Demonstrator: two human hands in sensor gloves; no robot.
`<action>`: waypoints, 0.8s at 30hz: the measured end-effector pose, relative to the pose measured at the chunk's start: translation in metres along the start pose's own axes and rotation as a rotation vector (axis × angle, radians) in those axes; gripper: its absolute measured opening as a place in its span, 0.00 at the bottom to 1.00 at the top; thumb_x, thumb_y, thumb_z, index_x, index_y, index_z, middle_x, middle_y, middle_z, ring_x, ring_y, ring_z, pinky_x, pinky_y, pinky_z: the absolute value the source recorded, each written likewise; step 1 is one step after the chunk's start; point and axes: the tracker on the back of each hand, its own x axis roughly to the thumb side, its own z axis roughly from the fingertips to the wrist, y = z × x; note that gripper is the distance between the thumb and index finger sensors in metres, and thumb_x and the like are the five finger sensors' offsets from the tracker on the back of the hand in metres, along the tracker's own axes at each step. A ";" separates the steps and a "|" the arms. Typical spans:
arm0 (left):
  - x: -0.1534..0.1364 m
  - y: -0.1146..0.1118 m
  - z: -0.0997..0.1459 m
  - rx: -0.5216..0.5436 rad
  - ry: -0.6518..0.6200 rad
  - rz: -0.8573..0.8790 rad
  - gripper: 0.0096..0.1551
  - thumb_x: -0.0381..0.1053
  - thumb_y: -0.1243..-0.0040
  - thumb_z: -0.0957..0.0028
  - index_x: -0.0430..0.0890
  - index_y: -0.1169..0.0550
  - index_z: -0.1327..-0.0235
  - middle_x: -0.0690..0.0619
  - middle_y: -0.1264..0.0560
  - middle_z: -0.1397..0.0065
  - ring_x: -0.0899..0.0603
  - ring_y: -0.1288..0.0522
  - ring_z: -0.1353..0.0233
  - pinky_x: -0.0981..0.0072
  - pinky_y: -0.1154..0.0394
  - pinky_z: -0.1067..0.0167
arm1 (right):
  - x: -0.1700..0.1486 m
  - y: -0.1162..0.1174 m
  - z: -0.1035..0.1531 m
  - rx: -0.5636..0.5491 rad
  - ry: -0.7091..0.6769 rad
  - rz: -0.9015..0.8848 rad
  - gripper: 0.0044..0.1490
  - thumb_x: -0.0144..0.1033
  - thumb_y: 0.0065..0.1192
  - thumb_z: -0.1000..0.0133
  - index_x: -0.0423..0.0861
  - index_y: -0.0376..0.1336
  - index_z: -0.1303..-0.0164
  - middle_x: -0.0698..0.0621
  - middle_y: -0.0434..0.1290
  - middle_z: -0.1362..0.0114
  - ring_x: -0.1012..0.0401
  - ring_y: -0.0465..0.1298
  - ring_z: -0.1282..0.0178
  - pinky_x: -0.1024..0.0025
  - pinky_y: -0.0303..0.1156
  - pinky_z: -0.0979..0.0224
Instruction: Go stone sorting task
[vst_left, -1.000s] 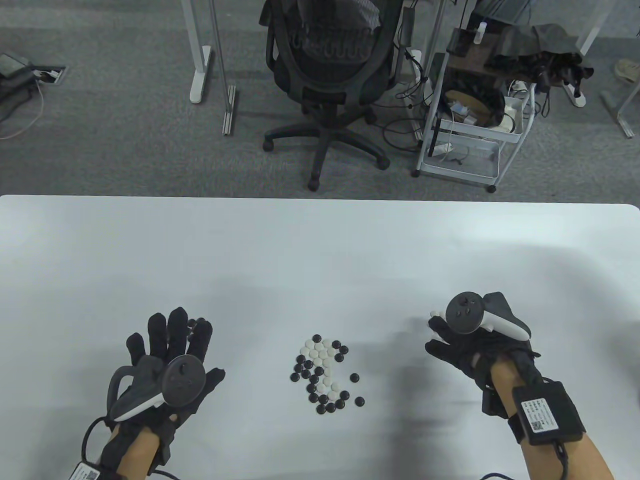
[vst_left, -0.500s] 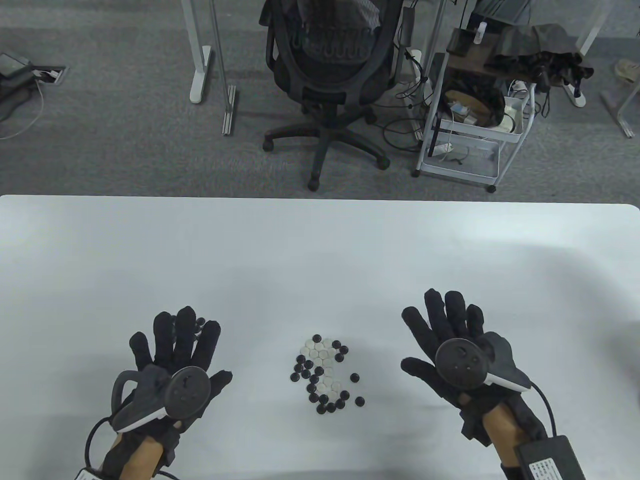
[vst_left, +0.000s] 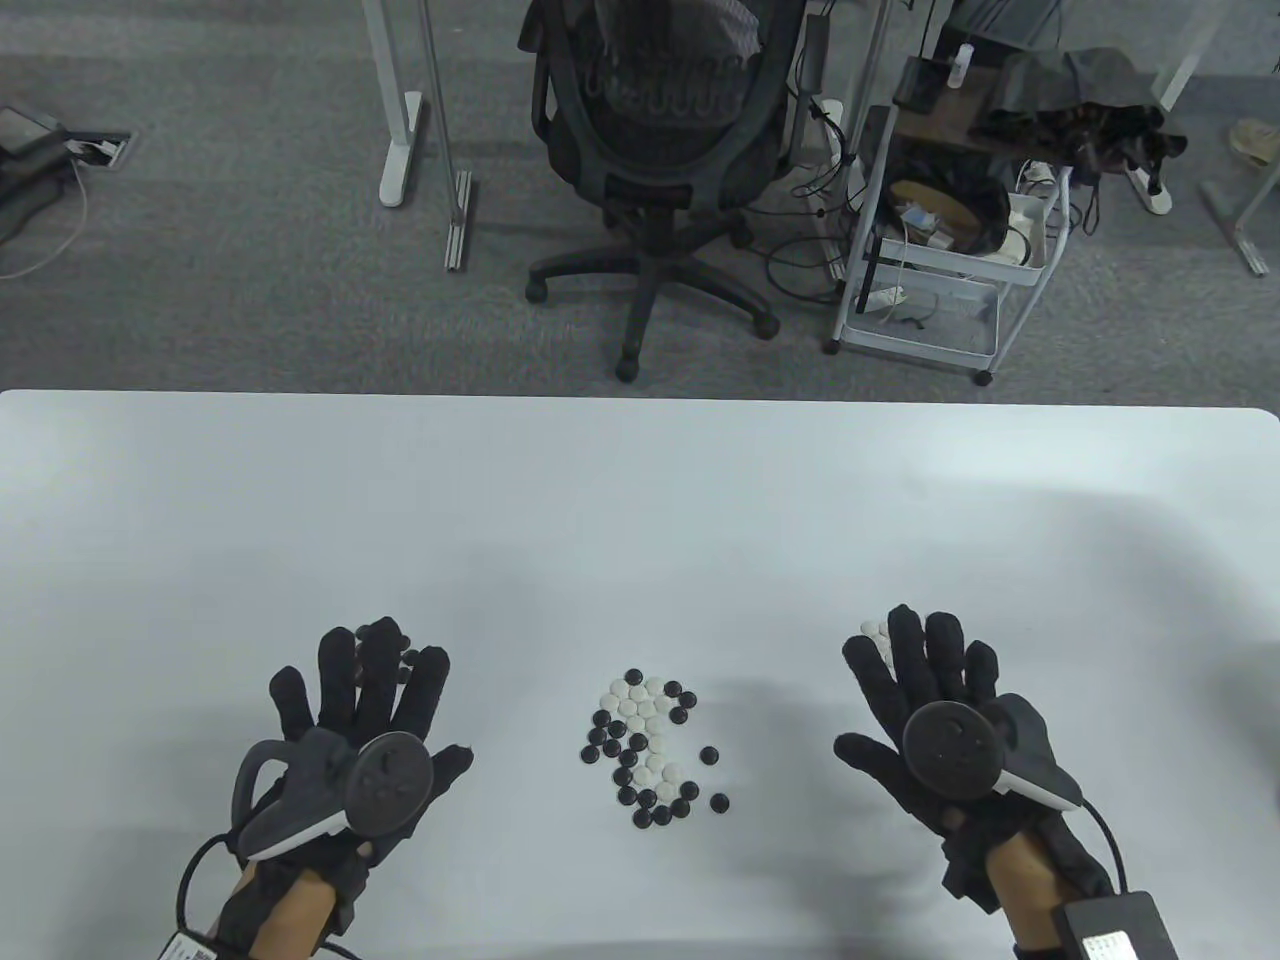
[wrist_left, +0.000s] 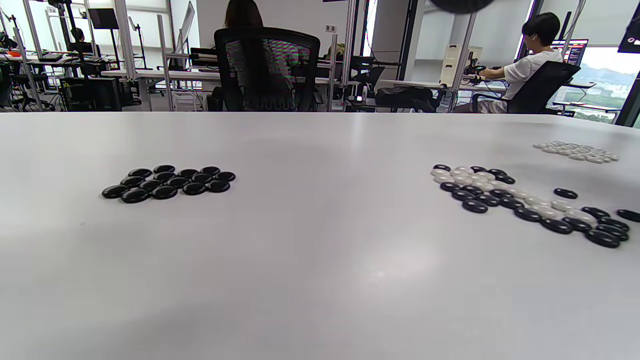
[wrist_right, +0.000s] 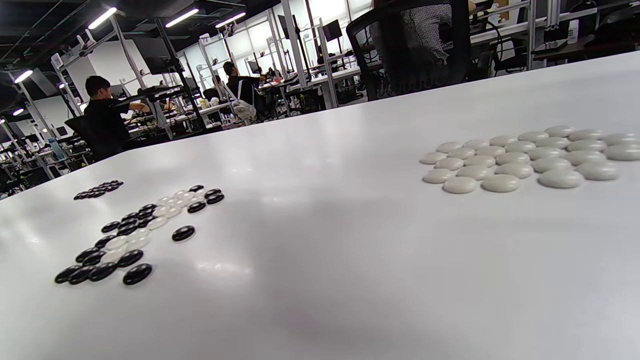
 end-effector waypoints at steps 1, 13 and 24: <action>0.000 0.000 0.000 -0.002 0.001 0.001 0.46 0.64 0.66 0.33 0.42 0.62 0.13 0.27 0.77 0.18 0.19 0.79 0.28 0.13 0.74 0.44 | 0.000 0.000 0.000 -0.003 -0.003 -0.005 0.52 0.58 0.38 0.41 0.44 0.29 0.17 0.31 0.20 0.21 0.31 0.19 0.29 0.23 0.23 0.37; -0.013 0.033 -0.015 0.020 0.144 -0.039 0.40 0.63 0.65 0.33 0.49 0.48 0.09 0.28 0.74 0.15 0.19 0.78 0.26 0.13 0.74 0.41 | 0.005 -0.001 0.002 0.001 -0.018 -0.001 0.52 0.58 0.38 0.41 0.44 0.30 0.16 0.30 0.22 0.20 0.31 0.20 0.28 0.22 0.24 0.37; 0.025 0.052 -0.111 -0.445 0.120 0.169 0.35 0.62 0.61 0.32 0.49 0.31 0.15 0.30 0.71 0.13 0.20 0.77 0.25 0.14 0.74 0.40 | -0.004 -0.001 0.002 0.073 0.039 -0.038 0.51 0.58 0.38 0.40 0.44 0.30 0.16 0.30 0.22 0.20 0.31 0.21 0.28 0.21 0.24 0.37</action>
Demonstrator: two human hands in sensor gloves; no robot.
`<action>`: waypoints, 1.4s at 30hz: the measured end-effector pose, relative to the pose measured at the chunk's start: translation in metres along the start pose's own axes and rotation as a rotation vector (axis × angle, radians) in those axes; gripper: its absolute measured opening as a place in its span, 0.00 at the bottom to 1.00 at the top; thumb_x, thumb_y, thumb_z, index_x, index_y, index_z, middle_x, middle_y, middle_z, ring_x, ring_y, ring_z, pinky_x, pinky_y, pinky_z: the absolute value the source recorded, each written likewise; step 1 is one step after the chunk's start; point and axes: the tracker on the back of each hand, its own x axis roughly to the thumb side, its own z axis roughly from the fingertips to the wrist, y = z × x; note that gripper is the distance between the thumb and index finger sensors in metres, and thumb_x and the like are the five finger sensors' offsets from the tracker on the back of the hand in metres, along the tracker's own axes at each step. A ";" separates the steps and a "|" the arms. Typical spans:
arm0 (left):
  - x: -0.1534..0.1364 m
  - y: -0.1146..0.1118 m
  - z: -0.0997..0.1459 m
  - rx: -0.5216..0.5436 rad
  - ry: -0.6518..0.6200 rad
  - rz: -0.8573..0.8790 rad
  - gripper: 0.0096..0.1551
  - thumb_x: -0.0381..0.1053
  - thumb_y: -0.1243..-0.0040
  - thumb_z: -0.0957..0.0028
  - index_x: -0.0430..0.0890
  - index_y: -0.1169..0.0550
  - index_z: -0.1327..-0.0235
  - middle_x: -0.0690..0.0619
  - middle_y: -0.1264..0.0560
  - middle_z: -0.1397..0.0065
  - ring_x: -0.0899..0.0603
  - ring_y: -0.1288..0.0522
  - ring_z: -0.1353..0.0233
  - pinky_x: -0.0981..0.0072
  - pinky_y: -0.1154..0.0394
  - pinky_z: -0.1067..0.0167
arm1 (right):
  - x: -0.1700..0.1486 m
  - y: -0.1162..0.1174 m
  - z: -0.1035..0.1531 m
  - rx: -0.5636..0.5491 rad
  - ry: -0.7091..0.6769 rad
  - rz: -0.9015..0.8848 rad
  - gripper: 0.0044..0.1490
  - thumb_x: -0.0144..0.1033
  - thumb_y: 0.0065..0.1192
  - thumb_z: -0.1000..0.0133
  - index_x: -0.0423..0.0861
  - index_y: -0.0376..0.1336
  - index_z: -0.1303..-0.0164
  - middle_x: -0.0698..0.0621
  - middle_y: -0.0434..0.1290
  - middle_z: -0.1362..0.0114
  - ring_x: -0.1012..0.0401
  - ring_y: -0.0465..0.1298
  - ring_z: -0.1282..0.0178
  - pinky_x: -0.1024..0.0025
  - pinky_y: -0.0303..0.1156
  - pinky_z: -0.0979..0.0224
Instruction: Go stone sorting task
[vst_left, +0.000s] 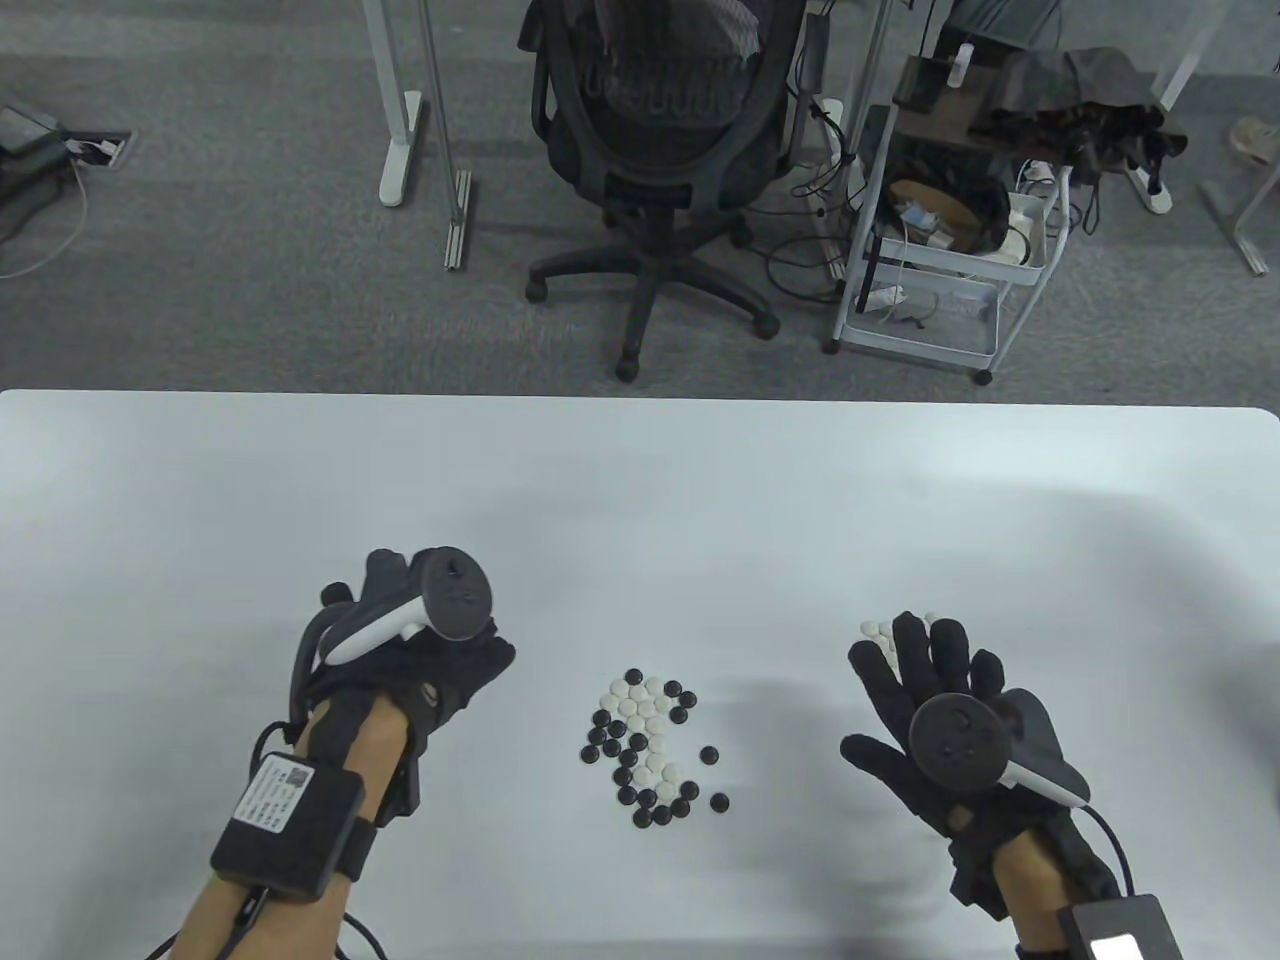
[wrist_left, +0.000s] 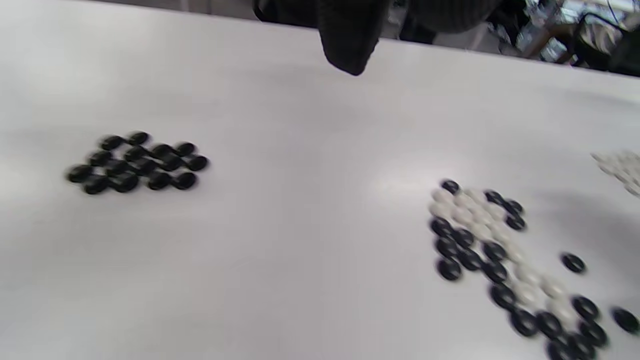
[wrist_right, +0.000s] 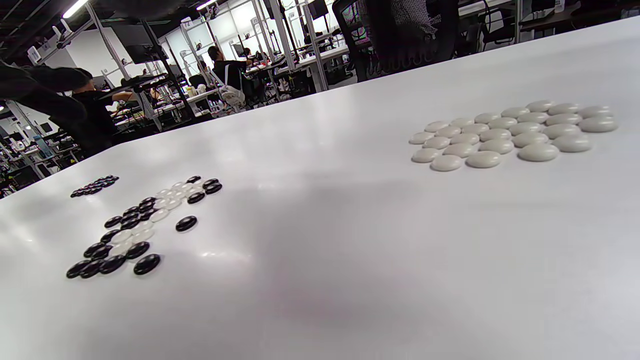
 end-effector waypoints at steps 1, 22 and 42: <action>0.012 -0.003 -0.009 -0.032 -0.021 -0.024 0.35 0.61 0.61 0.32 0.50 0.30 0.16 0.31 0.70 0.13 0.20 0.77 0.25 0.14 0.74 0.41 | 0.000 -0.001 0.001 0.009 0.004 -0.003 0.51 0.58 0.38 0.40 0.44 0.30 0.16 0.30 0.22 0.20 0.31 0.20 0.28 0.21 0.24 0.37; 0.080 -0.044 -0.122 -0.221 -0.028 -0.041 0.40 0.63 0.69 0.40 0.53 0.40 0.13 0.30 0.75 0.17 0.20 0.80 0.28 0.14 0.75 0.42 | -0.001 -0.002 0.002 0.036 0.020 -0.008 0.52 0.58 0.39 0.40 0.44 0.30 0.16 0.30 0.22 0.20 0.31 0.20 0.29 0.22 0.23 0.38; -0.080 -0.011 -0.115 -0.128 0.486 0.244 0.41 0.62 0.71 0.41 0.51 0.42 0.12 0.32 0.81 0.20 0.21 0.84 0.29 0.14 0.79 0.43 | 0.006 -0.006 0.007 0.046 0.003 -0.009 0.51 0.58 0.39 0.40 0.44 0.30 0.16 0.30 0.22 0.20 0.31 0.20 0.28 0.22 0.23 0.38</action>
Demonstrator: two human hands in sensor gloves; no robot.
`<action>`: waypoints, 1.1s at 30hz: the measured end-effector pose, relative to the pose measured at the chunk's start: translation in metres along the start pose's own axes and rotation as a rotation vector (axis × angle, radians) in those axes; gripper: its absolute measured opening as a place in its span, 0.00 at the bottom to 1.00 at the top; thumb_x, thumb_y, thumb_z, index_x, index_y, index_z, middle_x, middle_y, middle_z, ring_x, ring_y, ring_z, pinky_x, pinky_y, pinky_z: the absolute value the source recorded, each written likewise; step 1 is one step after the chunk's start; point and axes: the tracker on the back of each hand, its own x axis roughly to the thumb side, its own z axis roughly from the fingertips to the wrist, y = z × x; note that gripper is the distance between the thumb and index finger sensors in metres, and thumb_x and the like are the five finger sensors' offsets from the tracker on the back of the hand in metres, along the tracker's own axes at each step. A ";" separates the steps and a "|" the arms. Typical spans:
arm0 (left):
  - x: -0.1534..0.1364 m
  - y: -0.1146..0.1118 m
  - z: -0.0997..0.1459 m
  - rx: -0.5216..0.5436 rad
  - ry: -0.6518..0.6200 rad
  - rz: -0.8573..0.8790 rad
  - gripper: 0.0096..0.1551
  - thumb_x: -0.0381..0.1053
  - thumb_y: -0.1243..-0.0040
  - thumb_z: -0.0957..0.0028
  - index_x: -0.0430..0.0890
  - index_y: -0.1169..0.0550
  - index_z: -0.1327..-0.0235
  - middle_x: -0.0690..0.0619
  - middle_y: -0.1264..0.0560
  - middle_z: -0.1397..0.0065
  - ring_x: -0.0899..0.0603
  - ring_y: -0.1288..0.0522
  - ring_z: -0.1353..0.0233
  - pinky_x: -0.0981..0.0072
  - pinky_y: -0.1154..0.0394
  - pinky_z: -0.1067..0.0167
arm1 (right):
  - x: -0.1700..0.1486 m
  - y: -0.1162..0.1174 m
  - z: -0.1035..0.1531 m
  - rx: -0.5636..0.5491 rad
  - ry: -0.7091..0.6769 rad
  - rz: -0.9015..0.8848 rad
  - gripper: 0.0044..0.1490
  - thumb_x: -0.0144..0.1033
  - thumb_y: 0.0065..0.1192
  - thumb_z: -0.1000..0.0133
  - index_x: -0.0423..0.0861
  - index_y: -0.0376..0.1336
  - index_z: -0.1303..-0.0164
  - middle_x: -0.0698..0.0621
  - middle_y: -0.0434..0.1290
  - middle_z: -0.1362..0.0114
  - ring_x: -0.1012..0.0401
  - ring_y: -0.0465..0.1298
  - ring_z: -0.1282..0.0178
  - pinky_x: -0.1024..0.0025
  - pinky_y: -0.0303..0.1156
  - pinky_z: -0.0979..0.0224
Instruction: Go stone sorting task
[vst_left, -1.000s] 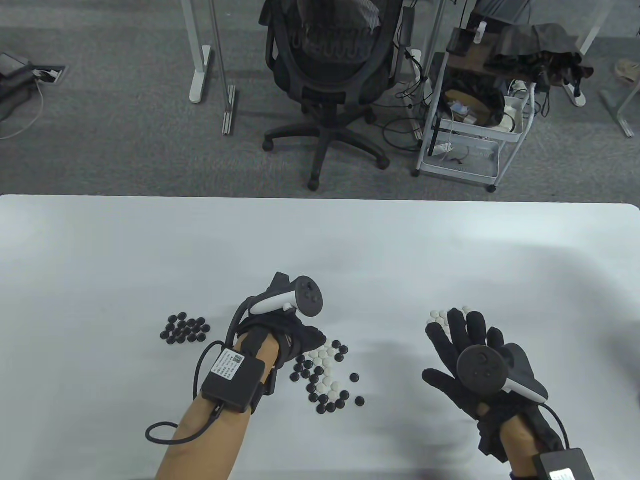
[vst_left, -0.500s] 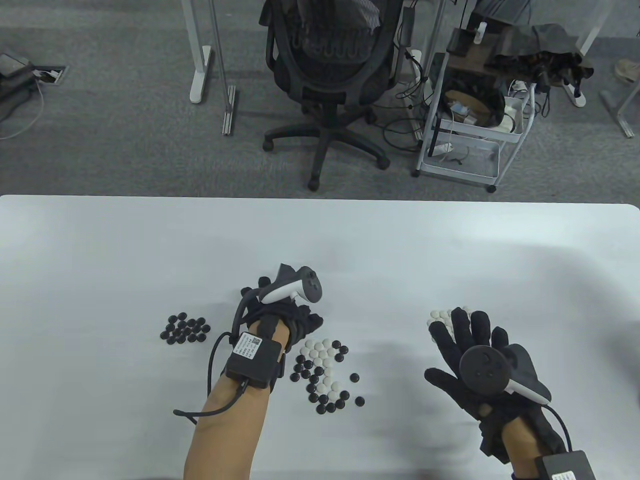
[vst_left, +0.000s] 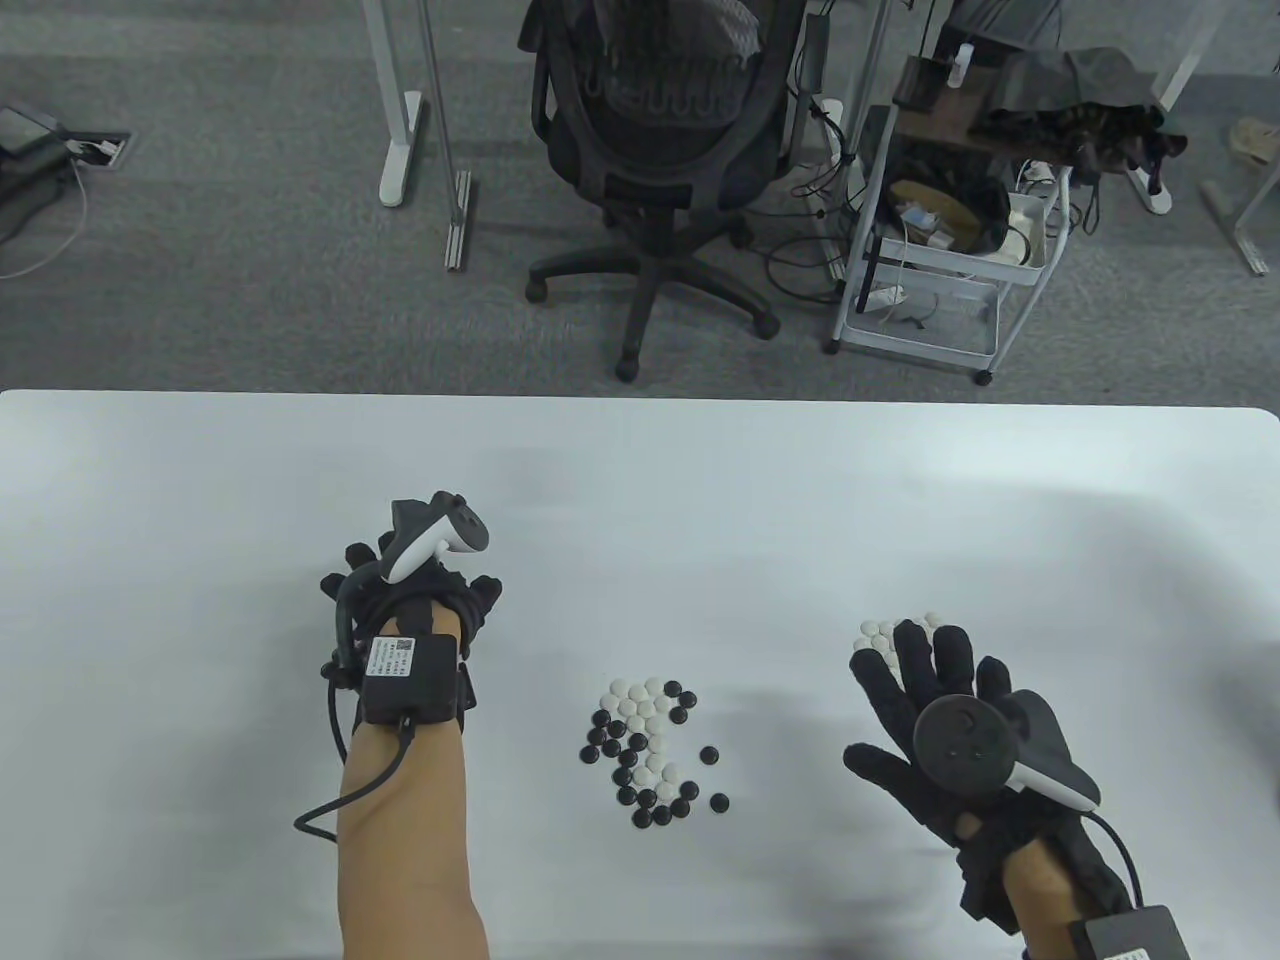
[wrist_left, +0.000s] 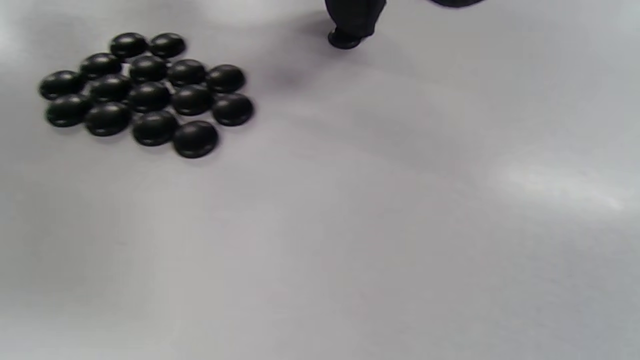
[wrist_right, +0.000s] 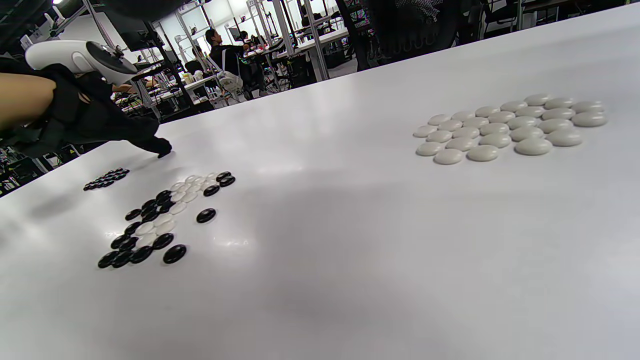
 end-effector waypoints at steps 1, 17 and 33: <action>-0.006 0.001 0.000 0.000 0.018 -0.004 0.41 0.63 0.71 0.41 0.52 0.42 0.12 0.32 0.81 0.20 0.21 0.83 0.29 0.14 0.79 0.44 | 0.000 0.000 0.000 0.001 -0.001 0.000 0.51 0.58 0.39 0.40 0.44 0.30 0.16 0.30 0.22 0.20 0.31 0.20 0.28 0.22 0.23 0.38; -0.054 0.007 0.005 -0.027 0.090 0.045 0.41 0.62 0.70 0.40 0.49 0.37 0.13 0.34 0.79 0.18 0.22 0.83 0.28 0.15 0.79 0.44 | 0.000 0.002 -0.001 0.033 0.009 -0.001 0.51 0.58 0.38 0.40 0.43 0.30 0.15 0.30 0.22 0.20 0.31 0.20 0.28 0.21 0.23 0.38; 0.028 0.002 0.057 -0.030 -0.293 -0.143 0.41 0.61 0.66 0.39 0.47 0.34 0.13 0.31 0.75 0.16 0.21 0.80 0.26 0.15 0.77 0.42 | 0.000 0.003 -0.002 0.037 0.008 -0.005 0.51 0.58 0.39 0.40 0.43 0.31 0.15 0.30 0.22 0.20 0.31 0.20 0.28 0.21 0.23 0.38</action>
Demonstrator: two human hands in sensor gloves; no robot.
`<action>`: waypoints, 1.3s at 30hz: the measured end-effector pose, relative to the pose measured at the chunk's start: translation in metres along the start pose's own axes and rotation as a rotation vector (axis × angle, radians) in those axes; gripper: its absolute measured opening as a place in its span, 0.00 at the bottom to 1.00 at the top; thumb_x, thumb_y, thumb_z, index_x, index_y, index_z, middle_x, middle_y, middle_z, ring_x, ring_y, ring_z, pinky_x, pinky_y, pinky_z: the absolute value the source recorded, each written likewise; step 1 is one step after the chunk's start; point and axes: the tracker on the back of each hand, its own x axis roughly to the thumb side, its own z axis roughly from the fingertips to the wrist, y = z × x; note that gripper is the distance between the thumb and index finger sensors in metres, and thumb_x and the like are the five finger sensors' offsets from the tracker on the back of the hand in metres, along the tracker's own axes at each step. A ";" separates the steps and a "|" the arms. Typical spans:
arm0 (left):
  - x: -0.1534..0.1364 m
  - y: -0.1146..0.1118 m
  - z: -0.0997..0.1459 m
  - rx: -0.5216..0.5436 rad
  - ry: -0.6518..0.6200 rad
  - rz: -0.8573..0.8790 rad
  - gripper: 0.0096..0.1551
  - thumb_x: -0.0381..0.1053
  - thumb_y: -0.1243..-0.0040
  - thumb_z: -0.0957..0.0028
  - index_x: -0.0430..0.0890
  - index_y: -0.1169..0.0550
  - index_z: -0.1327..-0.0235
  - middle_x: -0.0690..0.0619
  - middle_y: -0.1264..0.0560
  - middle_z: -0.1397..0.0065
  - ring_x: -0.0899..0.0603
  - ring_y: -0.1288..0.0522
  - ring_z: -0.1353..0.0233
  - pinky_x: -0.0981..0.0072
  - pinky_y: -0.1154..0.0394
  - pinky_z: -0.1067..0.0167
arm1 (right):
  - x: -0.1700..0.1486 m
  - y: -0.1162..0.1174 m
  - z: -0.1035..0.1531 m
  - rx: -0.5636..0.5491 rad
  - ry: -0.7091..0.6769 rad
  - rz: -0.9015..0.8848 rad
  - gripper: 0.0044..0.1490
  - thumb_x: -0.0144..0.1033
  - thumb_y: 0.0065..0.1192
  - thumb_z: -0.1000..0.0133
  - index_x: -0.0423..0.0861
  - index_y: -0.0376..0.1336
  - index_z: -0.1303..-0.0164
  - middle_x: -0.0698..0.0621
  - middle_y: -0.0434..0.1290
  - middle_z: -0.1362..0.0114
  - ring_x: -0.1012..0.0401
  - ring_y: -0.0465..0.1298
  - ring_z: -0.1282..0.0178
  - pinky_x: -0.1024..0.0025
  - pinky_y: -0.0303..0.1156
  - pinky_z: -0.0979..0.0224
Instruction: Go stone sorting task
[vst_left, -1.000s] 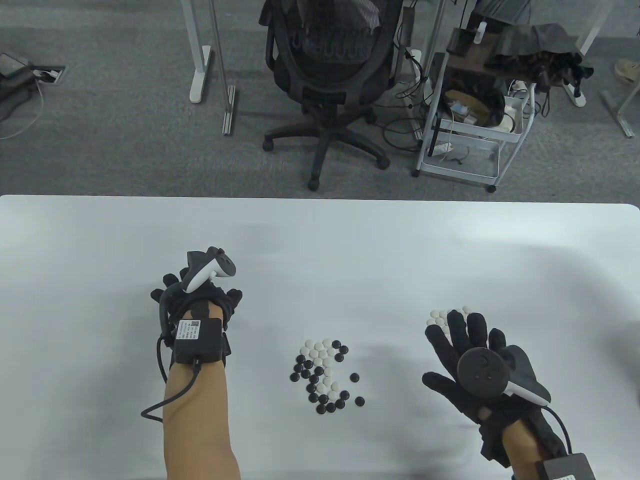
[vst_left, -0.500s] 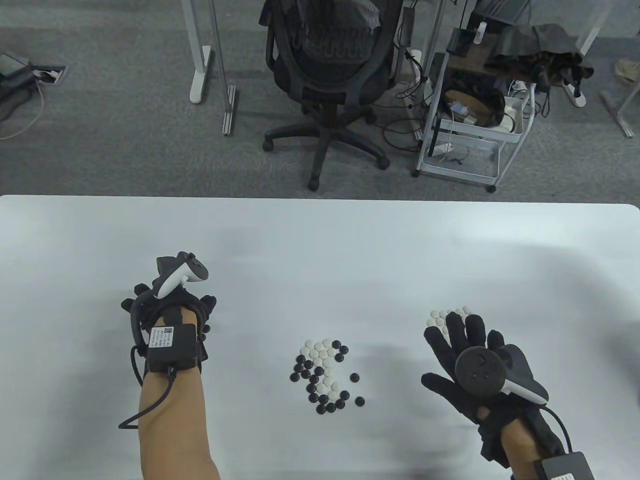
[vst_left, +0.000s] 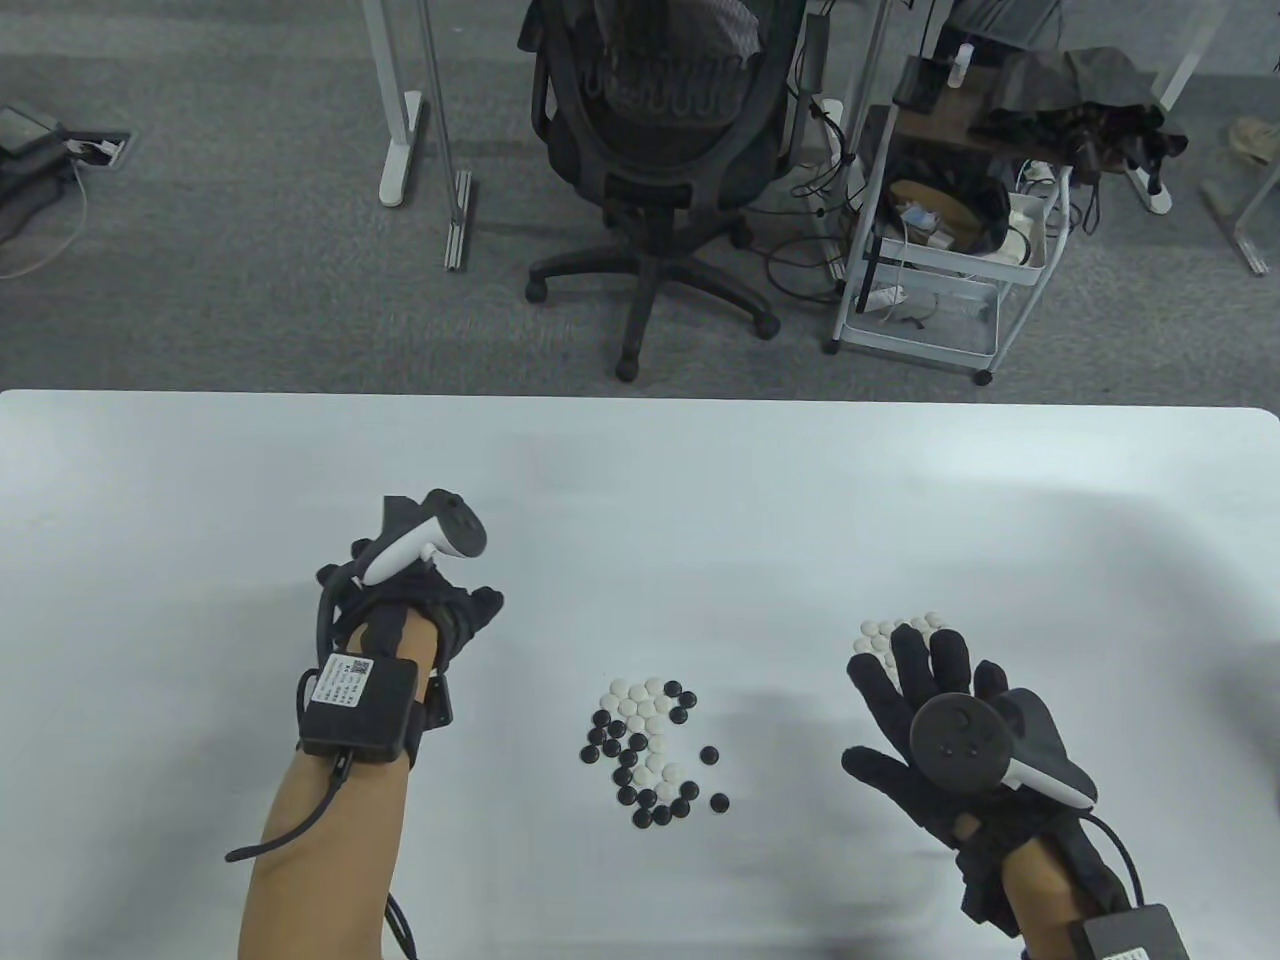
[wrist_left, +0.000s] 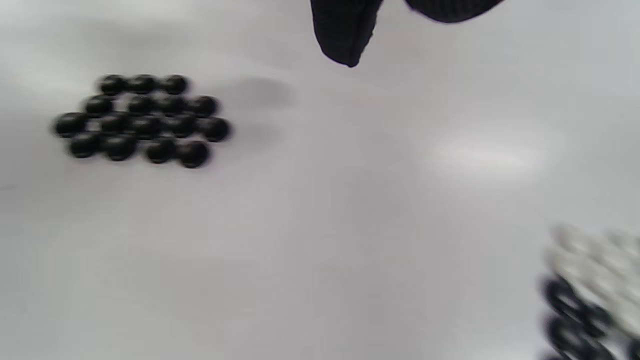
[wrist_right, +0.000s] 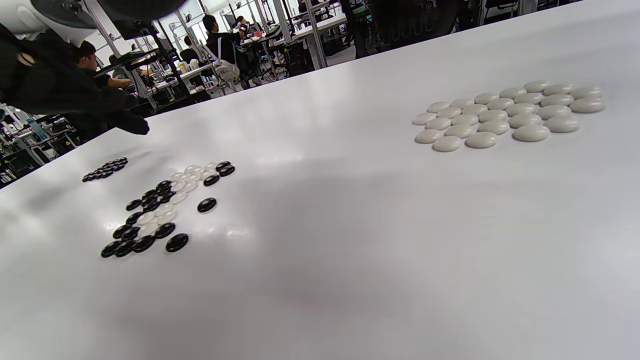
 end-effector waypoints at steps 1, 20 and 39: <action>0.016 -0.005 0.002 -0.023 -0.080 -0.037 0.41 0.61 0.65 0.38 0.47 0.33 0.14 0.30 0.73 0.15 0.20 0.78 0.25 0.14 0.76 0.41 | 0.000 0.000 0.000 0.000 0.000 0.000 0.51 0.58 0.39 0.40 0.43 0.30 0.15 0.30 0.22 0.20 0.31 0.20 0.28 0.21 0.23 0.38; 0.147 -0.075 -0.031 -0.192 -0.340 -0.328 0.39 0.61 0.69 0.41 0.55 0.45 0.14 0.30 0.76 0.18 0.20 0.80 0.28 0.14 0.75 0.41 | 0.001 0.000 0.001 0.006 -0.006 0.002 0.51 0.58 0.39 0.39 0.43 0.31 0.15 0.30 0.22 0.20 0.31 0.20 0.28 0.21 0.23 0.38; -0.023 -0.005 -0.053 -0.066 0.157 0.201 0.40 0.62 0.69 0.41 0.51 0.40 0.13 0.32 0.78 0.19 0.21 0.82 0.28 0.14 0.77 0.42 | 0.001 0.001 0.001 0.013 -0.004 -0.007 0.51 0.58 0.39 0.39 0.43 0.31 0.15 0.30 0.22 0.20 0.31 0.19 0.29 0.22 0.22 0.38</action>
